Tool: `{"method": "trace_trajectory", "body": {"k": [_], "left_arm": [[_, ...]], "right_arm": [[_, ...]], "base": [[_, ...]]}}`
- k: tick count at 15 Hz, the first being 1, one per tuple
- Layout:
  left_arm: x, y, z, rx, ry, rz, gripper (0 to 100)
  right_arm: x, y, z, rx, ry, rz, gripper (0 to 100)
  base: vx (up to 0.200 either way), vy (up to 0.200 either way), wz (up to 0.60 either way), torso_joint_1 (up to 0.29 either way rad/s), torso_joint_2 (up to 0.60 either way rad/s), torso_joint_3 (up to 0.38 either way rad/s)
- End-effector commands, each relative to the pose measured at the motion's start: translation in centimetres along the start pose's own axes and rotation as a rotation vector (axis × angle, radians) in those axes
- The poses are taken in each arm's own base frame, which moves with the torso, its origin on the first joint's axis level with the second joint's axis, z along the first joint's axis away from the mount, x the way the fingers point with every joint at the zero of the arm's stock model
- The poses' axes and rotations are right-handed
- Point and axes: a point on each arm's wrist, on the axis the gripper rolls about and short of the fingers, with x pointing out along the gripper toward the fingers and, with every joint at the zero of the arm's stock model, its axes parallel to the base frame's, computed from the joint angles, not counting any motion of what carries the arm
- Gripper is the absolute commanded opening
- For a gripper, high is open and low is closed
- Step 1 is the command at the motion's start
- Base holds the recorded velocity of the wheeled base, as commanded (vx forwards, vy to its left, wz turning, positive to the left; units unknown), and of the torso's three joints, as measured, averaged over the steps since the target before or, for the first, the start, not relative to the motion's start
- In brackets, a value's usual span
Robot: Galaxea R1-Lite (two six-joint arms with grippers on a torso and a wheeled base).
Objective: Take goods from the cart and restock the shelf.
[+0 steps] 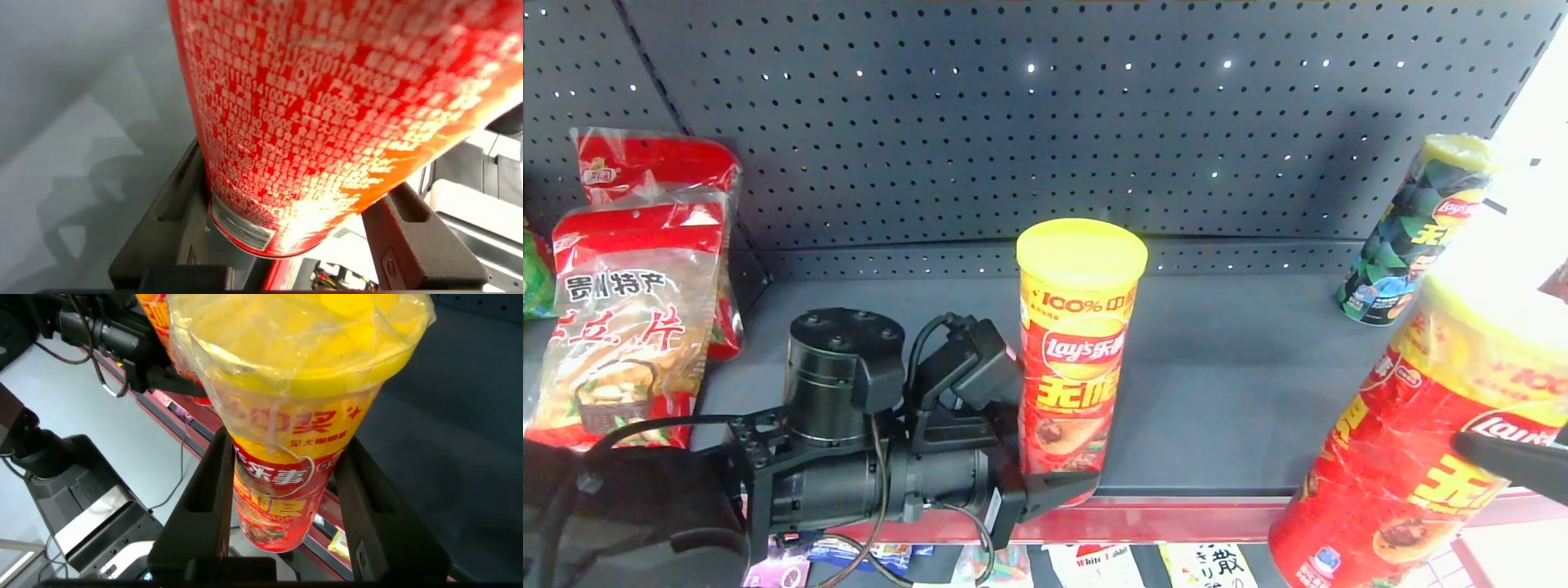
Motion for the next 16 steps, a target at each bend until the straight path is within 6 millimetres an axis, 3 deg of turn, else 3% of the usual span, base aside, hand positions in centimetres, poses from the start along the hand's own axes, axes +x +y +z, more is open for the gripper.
{"method": "trace_trajectory", "body": {"k": [1, 7, 15, 16], "left_arm": [[0.7, 0.4, -0.3, -0.007, 0.014, 0.001, 0], [2.4, 2.1, 0.6, -0.003, -0.009, 0.047, 0], [2.5, 1.5, 0.0, -0.009, 0.014, 0.029, 0], [2.5, 1.4, -0.1, -0.008, 0.016, 0.026, 100]], "right_arm": [[0.0, 0.0, 0.0, -0.001, -0.002, 0.0, 0], [0.0, 0.0, 0.1, -0.004, -0.017, 0.003, 0], [0.1, 0.0, 0.0, -0.003, -0.013, 0.004, 0], [0.1, 0.0, 0.0, -0.003, -0.011, 0.005, 0]], "base": [[0.0, 0.0, 0.0, 0.0, 0.0, 0.0], [0.0, 0.0, 0.0, 0.0, 0.0, 0.0], [0.0, 0.0, 0.0, 0.0, 0.0, 0.0], [0.0, 0.0, 0.0, 0.0, 0.0, 0.0]]}}
